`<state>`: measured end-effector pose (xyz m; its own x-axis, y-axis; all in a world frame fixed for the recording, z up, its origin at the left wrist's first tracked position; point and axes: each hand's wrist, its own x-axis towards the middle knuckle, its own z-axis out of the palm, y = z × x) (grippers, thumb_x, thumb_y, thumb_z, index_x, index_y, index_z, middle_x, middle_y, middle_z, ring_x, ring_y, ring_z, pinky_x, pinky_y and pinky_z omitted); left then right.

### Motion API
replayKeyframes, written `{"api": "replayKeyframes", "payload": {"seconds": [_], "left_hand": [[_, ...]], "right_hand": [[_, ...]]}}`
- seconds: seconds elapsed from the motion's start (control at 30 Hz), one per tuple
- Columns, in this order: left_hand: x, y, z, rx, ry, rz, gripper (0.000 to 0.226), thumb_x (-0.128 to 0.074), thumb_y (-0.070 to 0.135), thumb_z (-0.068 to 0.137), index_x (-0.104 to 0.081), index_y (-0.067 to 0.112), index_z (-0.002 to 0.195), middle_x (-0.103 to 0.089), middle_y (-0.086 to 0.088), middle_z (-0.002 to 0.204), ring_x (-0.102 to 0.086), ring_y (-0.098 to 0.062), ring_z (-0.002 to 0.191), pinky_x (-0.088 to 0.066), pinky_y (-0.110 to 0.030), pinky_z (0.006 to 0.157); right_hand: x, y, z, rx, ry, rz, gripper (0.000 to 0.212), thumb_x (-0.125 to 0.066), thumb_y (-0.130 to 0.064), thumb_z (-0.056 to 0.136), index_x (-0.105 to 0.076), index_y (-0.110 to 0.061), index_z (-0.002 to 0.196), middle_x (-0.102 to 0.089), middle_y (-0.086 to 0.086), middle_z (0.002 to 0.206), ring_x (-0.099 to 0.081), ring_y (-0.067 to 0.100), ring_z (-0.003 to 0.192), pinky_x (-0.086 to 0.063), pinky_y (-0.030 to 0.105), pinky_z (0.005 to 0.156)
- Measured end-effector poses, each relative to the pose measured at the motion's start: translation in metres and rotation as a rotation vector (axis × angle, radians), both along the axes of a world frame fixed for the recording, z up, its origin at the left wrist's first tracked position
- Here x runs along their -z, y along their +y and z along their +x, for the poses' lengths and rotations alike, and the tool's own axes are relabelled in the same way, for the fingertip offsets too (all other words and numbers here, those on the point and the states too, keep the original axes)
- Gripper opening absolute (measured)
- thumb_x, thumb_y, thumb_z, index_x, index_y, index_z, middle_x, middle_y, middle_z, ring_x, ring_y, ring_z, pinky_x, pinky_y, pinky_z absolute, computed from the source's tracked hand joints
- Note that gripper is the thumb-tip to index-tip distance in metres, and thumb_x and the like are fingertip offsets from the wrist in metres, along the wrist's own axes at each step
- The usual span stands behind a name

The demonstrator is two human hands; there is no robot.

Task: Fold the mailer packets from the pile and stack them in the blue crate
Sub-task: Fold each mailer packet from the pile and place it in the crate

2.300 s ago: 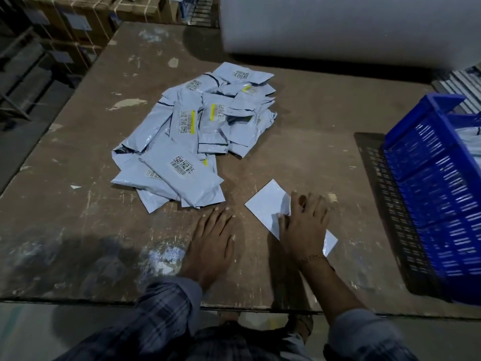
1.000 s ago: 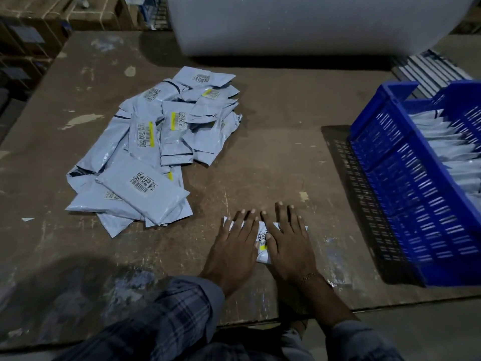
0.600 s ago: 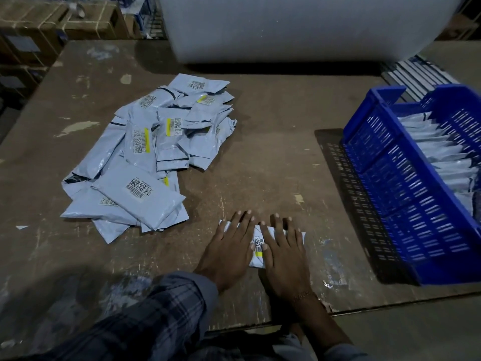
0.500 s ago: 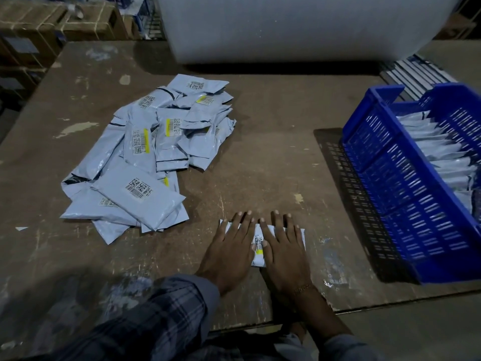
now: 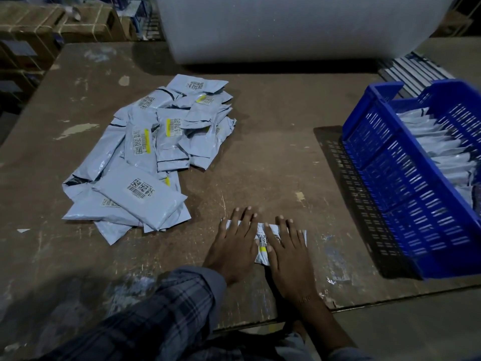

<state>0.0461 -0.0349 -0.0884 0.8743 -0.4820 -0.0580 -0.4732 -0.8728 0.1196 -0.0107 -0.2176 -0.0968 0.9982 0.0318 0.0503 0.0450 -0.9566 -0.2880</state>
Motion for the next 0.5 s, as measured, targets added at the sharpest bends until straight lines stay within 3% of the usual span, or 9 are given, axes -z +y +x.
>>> {"api": "replayKeyframes", "payload": {"seconds": [0.2, 0.4, 0.5], "left_hand": [[0.002, 0.003, -0.002, 0.041, -0.005, -0.002, 0.065, -0.016, 0.045, 0.112, -0.015, 0.014, 0.169, -0.006, -0.011, 0.178, -0.010, -0.034, 0.163, -0.021, -0.060, 0.126], [0.004, 0.006, -0.015, 0.076, 0.001, 0.039, 0.065, -0.013, 0.047, 0.114, -0.009, 0.016, 0.170, -0.004, -0.012, 0.178, -0.007, -0.034, 0.164, -0.020, -0.062, 0.125], [0.001, 0.008, -0.009, 0.082, -0.001, 0.030, 0.065, -0.018, 0.047, 0.112, -0.017, 0.016, 0.169, -0.010, -0.011, 0.177, -0.013, -0.032, 0.163, -0.025, -0.059, 0.125]], "right_hand": [[-0.002, -0.003, -0.010, 0.027, 0.034, 0.014, 0.056, -0.010, -0.043, 0.111, -0.019, -0.033, 0.165, -0.002, -0.003, 0.175, 0.006, 0.019, 0.161, -0.010, 0.044, 0.130], [0.001, -0.013, 0.011, -0.021, 0.054, -0.014, 0.055, -0.017, -0.041, 0.109, -0.020, -0.037, 0.164, -0.003, -0.003, 0.175, 0.004, 0.021, 0.161, -0.011, 0.044, 0.130], [0.001, -0.013, 0.008, -0.029, 0.057, -0.031, 0.056, -0.020, -0.039, 0.109, -0.022, -0.034, 0.165, -0.003, 0.000, 0.175, 0.003, 0.023, 0.161, -0.012, 0.045, 0.130]]}}
